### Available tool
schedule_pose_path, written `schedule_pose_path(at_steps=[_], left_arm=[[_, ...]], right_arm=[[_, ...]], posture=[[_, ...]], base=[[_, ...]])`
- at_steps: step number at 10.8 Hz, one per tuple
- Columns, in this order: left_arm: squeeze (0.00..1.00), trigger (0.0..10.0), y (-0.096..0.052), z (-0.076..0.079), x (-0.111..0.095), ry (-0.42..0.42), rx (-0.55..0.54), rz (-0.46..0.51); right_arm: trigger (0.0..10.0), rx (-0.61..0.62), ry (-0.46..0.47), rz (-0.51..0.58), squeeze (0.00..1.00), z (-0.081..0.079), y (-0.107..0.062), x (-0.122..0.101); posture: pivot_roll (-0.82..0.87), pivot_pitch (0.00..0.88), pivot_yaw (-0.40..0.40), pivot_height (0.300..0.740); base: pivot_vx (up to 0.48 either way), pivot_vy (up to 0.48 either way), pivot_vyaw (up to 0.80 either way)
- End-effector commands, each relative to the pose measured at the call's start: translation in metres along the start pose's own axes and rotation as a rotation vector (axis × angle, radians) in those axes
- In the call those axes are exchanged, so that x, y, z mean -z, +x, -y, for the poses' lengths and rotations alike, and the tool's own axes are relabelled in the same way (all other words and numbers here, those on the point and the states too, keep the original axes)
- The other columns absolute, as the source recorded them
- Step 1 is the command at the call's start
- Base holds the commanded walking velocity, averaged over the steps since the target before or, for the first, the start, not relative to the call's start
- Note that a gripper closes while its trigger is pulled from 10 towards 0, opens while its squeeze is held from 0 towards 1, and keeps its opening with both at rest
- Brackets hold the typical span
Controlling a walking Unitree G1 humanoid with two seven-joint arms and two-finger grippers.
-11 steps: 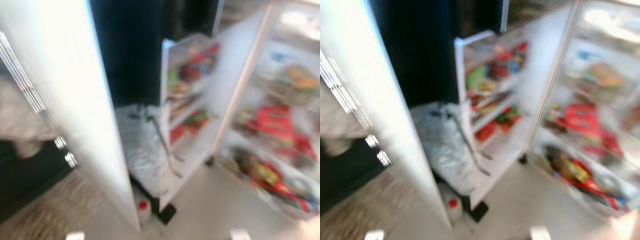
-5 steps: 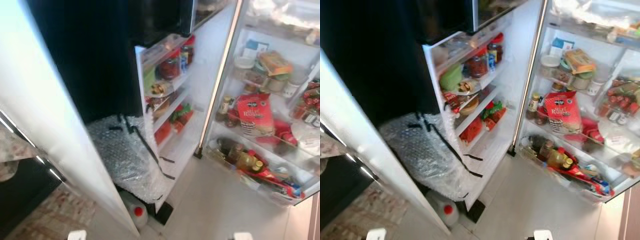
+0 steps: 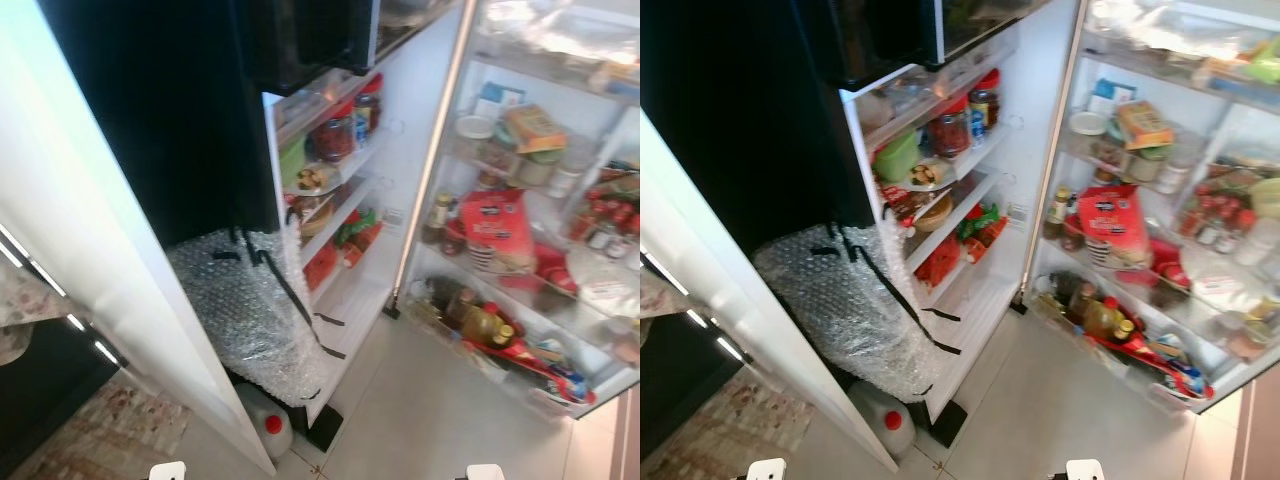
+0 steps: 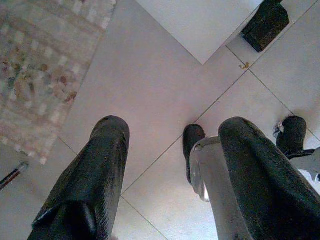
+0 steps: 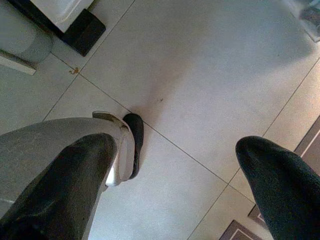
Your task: Restocking fridge
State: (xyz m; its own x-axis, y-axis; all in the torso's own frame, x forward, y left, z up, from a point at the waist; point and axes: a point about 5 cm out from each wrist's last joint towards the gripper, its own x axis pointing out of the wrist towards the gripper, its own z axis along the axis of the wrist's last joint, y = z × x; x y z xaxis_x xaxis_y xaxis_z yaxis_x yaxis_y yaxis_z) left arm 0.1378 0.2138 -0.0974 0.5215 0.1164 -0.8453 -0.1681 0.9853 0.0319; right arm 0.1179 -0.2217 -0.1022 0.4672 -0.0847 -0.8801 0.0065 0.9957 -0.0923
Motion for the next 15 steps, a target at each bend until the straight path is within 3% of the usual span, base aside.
schedule_pose_path(at_steps=[1,6,8,9,10,11,12,13,15], left_arm=[[0.0,10.0,0.0,-0.001,0.002,0.011,-0.009,-0.017],[0.0,10.0,-0.001,-0.005,0.003,0.032,-0.01,-0.023],[0.0,10.0,-0.001,-0.006,0.003,0.035,-0.008,-0.021],[0.0,10.0,-0.001,-0.006,0.004,0.036,-0.006,-0.021],[0.0,10.0,-0.001,-0.007,0.003,0.039,-0.004,-0.021],[0.0,10.0,-0.001,-0.007,0.004,0.04,-0.004,-0.022],[0.0,10.0,-0.001,-0.007,0.004,0.04,-0.004,-0.023],[0.0,10.0,-0.002,-0.008,0.005,0.034,-0.003,-0.023],[0.0,10.0,-0.003,-0.012,0.006,0.042,-0.001,-0.027]], right_arm=[[10.0,-0.002,-0.001,-0.01,0.0,-0.001,0.0,0.003],[10.0,0.006,0.004,-0.011,0.0,-0.001,-0.001,0.004],[10.0,0.07,0.065,0.015,0.0,0.002,-0.001,0.004],[10.0,0.145,0.192,0.078,0.0,0.006,-0.003,0.002],[10.0,0.142,0.223,0.118,0.0,0.006,-0.003,-0.001],[10.0,0.127,0.177,0.151,0.0,0.006,-0.003,-0.006],[10.0,0.136,0.125,0.312,0.0,0.009,-0.004,-0.034],[10.0,0.152,-0.026,0.713,0.0,0.014,-0.021,-0.106],[10.0,0.15,-0.102,0.872,0.0,0.02,-0.034,-0.141]], posture=[[-0.12,0.0,0.056,0.74],[-0.13,0.0,0.065,0.74],[-0.13,0.0,0.065,0.74],[-0.13,0.0,0.068,0.74],[-0.14,0.0,0.067,0.74],[-0.15,0.0,0.067,0.74],[-0.15,0.0,0.066,0.74],[-0.15,0.0,0.07,0.74],[-0.17,0.0,0.076,0.74]], base=[[0.0,0.0,0.0],[0.0,0.0,0.0],[0.0,0.0,0.0],[0.0,0.0,0.0],[0.0,0.0,0.0],[0.0,0.0,0.0],[0.0,0.0,0.0],[0.0,0.0,0.0],[0.0,0.0,0.0]])
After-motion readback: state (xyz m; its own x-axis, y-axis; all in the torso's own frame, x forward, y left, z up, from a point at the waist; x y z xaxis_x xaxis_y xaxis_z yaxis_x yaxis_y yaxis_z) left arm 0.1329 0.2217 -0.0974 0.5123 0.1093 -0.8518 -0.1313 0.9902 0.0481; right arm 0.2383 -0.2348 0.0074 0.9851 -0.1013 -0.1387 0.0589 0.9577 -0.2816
